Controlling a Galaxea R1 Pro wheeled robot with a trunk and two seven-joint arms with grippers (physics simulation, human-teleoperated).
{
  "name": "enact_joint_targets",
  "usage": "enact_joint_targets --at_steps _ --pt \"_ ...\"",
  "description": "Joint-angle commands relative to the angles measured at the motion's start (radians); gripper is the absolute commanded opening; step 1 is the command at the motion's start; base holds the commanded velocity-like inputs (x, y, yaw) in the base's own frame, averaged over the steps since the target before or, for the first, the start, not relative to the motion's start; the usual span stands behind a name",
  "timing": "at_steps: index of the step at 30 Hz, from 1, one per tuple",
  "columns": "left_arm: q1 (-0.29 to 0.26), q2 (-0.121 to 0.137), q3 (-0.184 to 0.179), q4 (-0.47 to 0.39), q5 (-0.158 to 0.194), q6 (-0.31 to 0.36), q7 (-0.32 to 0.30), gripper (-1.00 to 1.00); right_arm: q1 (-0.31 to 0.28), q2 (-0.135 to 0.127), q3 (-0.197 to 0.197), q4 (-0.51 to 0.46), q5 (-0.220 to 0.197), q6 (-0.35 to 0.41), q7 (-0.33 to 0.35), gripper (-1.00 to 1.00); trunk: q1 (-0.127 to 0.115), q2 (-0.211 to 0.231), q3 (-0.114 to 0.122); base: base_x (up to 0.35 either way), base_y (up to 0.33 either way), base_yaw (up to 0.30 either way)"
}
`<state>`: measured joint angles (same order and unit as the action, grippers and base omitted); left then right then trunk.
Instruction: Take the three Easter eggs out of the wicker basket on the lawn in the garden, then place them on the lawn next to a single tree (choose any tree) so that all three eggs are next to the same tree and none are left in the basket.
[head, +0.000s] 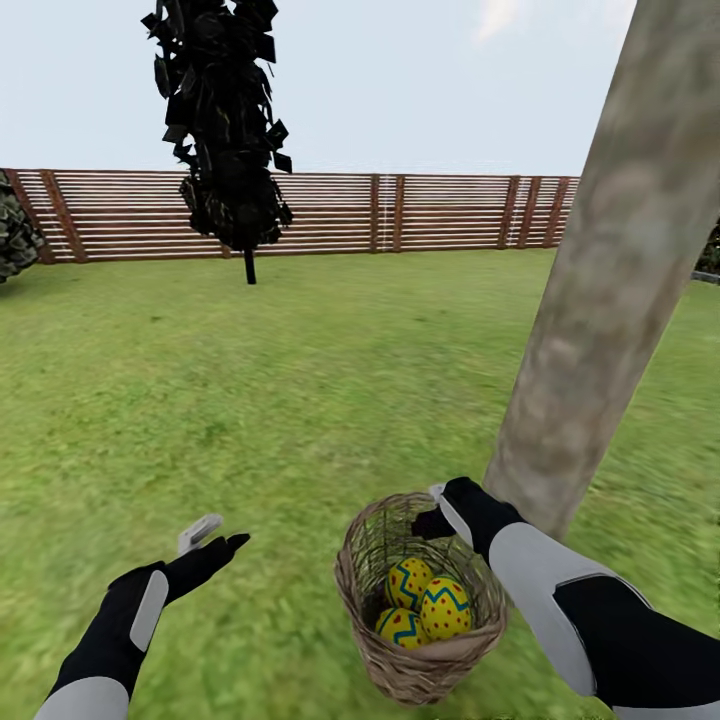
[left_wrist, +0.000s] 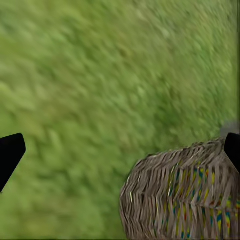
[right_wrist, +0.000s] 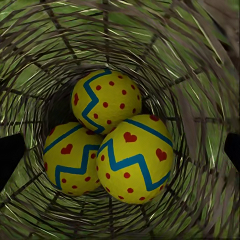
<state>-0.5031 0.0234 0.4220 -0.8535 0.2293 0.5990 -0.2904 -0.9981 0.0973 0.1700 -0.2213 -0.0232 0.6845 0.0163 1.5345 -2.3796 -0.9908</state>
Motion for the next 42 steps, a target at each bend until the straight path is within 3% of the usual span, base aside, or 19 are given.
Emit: enact_joint_targets --at_steps 1,5,20,29,36,42 --pt "-0.001 0.0 0.003 -0.001 0.004 0.008 -0.003 1.0 -0.001 -0.001 0.008 -0.001 -0.015 0.005 0.001 1.0 0.0 0.0 -0.001 0.002 0.001 -0.093" --pt "0.0 0.0 0.003 -0.001 0.004 0.008 -0.003 1.0 -0.001 0.0 0.009 0.0 -0.038 0.006 0.001 1.0 0.007 -0.014 -0.007 0.001 0.001 -0.032" --pt "0.0 0.001 0.003 -0.001 0.004 0.008 -0.003 1.0 -0.001 0.002 0.009 0.002 -0.04 0.005 0.001 1.0 0.065 -0.119 -0.054 0.0 0.0 -0.001" --pt "0.0 0.003 0.003 -0.001 0.004 0.008 -0.003 1.0 0.001 0.0 0.009 0.002 -0.038 0.003 -0.003 1.0 0.07 -0.122 -0.089 0.0 0.0 0.0" --pt "0.0 0.003 0.003 -0.001 0.004 0.008 -0.003 1.0 0.002 0.002 0.009 0.002 -0.039 0.003 -0.074 1.0 0.073 -0.124 -0.116 0.0 0.0 0.0" --pt "0.0 0.003 0.003 -0.001 0.004 0.008 -0.003 1.0 0.003 0.002 0.009 0.002 -0.039 0.001 -0.082 1.0 0.075 -0.125 -0.139 0.0 0.0 0.0"
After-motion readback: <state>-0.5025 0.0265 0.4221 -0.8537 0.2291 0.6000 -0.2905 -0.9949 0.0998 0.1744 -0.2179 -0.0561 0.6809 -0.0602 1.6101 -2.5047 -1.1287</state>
